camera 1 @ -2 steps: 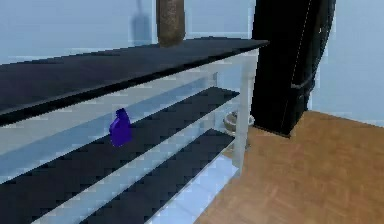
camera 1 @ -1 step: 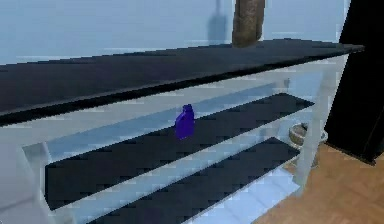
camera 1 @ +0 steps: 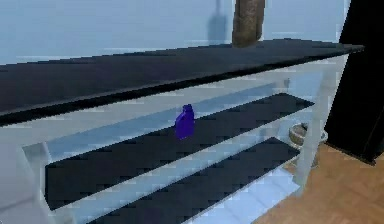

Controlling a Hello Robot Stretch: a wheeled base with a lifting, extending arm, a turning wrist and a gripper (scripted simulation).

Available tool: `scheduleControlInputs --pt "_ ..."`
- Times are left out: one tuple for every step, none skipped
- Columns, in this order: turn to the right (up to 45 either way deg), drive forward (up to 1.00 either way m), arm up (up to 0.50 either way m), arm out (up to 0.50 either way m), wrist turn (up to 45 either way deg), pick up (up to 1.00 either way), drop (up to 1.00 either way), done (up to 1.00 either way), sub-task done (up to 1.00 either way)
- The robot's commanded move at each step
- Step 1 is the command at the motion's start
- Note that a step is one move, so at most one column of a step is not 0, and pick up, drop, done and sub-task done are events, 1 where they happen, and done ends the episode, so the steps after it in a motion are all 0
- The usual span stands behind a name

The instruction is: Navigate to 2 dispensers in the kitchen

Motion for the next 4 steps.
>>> scheduleControlInputs --pt "45.0 0.0 0.0 0.0 0.0 0.0 0.0 0.0 0.0" --pt "45.0 0.0 0.0 0.0 0.0 0.0 0.0 0.0 0.0" --pt "45.0 0.0 0.0 0.0 0.0 0.0 0.0 0.0 0.0" --pt "18.0 0.0 0.0 0.0 0.0 0.0 0.0 0.0 0.0"
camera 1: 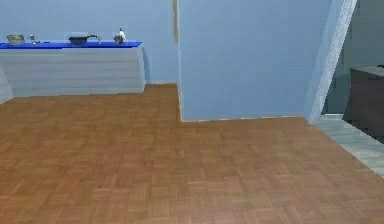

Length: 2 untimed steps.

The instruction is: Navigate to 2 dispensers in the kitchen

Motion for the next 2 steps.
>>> scheduleControlInputs --pt "0.0 0.3 0.0 0.0 0.0 0.0 0.0 0.0 0.0" --pt "-12.0 0.0 0.0 0.0 0.0 0.0 0.0 0.0 0.0"
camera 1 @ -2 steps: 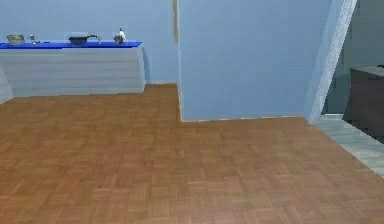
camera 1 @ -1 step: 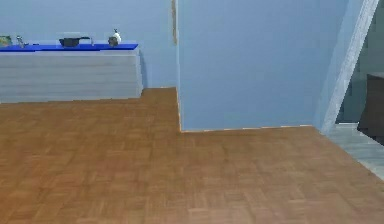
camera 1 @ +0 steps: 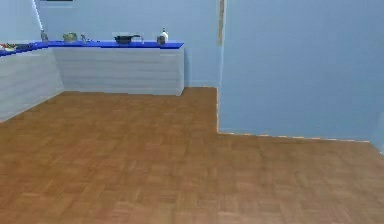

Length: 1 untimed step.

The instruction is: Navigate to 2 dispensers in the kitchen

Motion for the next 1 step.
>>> scheduleControlInputs --pt "0.0 1.0 0.0 0.0 0.0 0.0 0.0 0.0 0.0"
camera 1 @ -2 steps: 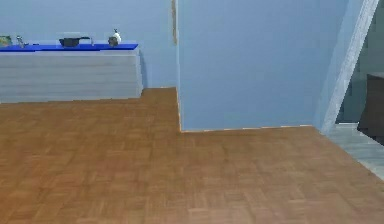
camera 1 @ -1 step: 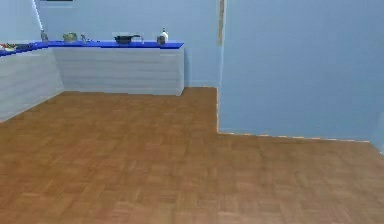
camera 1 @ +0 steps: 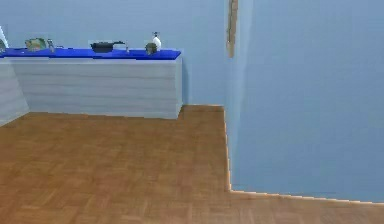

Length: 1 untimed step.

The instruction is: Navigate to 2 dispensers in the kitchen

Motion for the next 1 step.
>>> scheduleControlInputs --pt "0.0 1.0 0.0 0.0 0.0 0.0 0.0 0.0 0.0"
